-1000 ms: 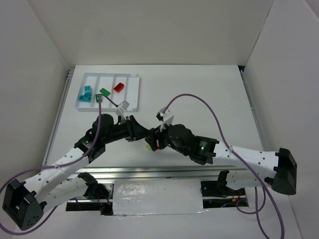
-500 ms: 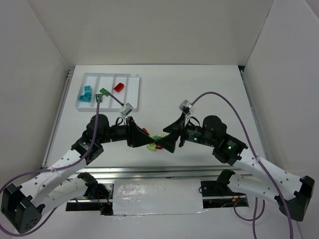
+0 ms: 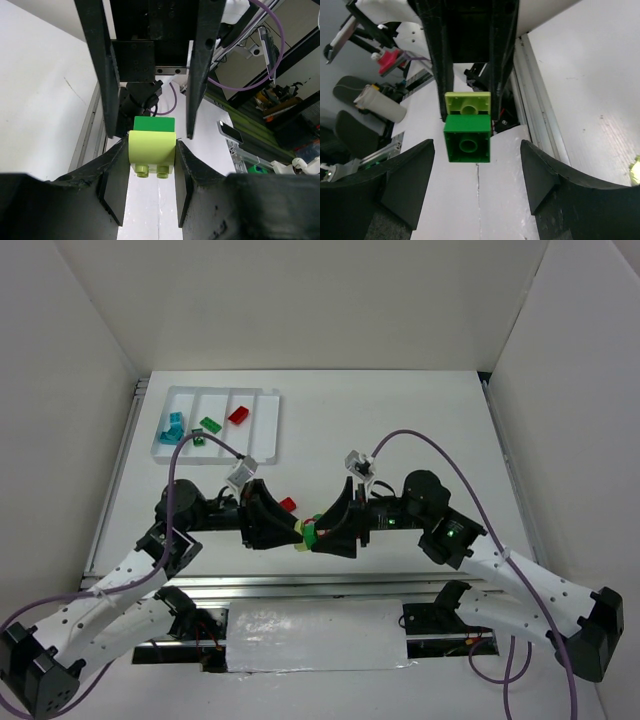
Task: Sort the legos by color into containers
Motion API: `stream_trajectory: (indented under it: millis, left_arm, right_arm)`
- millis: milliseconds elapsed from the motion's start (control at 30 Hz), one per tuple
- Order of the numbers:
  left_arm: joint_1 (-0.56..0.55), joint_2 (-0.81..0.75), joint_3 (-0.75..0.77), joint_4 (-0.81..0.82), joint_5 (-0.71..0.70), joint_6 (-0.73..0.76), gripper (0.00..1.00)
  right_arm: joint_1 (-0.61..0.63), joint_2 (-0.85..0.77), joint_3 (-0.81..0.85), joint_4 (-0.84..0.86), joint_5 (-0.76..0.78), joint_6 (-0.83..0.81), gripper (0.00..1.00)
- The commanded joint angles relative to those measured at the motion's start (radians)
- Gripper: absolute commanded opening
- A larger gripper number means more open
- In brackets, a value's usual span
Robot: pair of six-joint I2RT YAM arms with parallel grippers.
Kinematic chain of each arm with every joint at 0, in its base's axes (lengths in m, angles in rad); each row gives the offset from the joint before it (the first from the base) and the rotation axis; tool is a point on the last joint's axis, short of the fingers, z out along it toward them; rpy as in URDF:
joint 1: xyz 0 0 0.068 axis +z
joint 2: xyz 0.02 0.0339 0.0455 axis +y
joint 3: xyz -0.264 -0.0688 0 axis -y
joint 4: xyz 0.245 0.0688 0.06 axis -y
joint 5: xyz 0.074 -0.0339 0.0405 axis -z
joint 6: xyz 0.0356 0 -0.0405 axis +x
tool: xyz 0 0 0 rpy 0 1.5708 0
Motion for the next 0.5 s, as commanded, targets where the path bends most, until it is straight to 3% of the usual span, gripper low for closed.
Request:
stream_trajectory:
  millis: [0,33,133,167,200,267,467]
  left_arm:
    - [-0.002,0.014,0.005,0.066,0.028,0.004,0.00]
    - [-0.002,0.016,0.005,0.064,0.026,0.005,0.00]
    - [-0.003,0.023,0.007,0.063,0.023,0.004,0.00]
    - [-0.002,0.023,0.010,0.060,0.022,0.005,0.00]
    - [-0.002,0.023,0.013,0.055,0.019,0.007,0.00]
    - [-0.002,0.022,0.024,0.029,0.011,0.021,0.00]
    - [-0.002,0.023,0.068,-0.067,-0.023,0.067,0.00]
  right_arm:
    - [-0.006,0.005,-0.011,0.148,-0.086,0.050,0.75]
    - [-0.004,0.011,-0.008,0.152,-0.091,0.053,0.75]
    - [-0.006,0.034,-0.007,0.166,-0.096,0.061,0.53]
    - [-0.006,0.043,-0.010,0.172,-0.096,0.067,0.33]
    - [-0.004,0.047,-0.011,0.176,-0.086,0.070,0.27]
    - [-0.006,0.053,-0.014,0.173,-0.077,0.070,0.03]
    - [-0.042,-0.021,-0.028,0.048,0.056,-0.031,0.00]
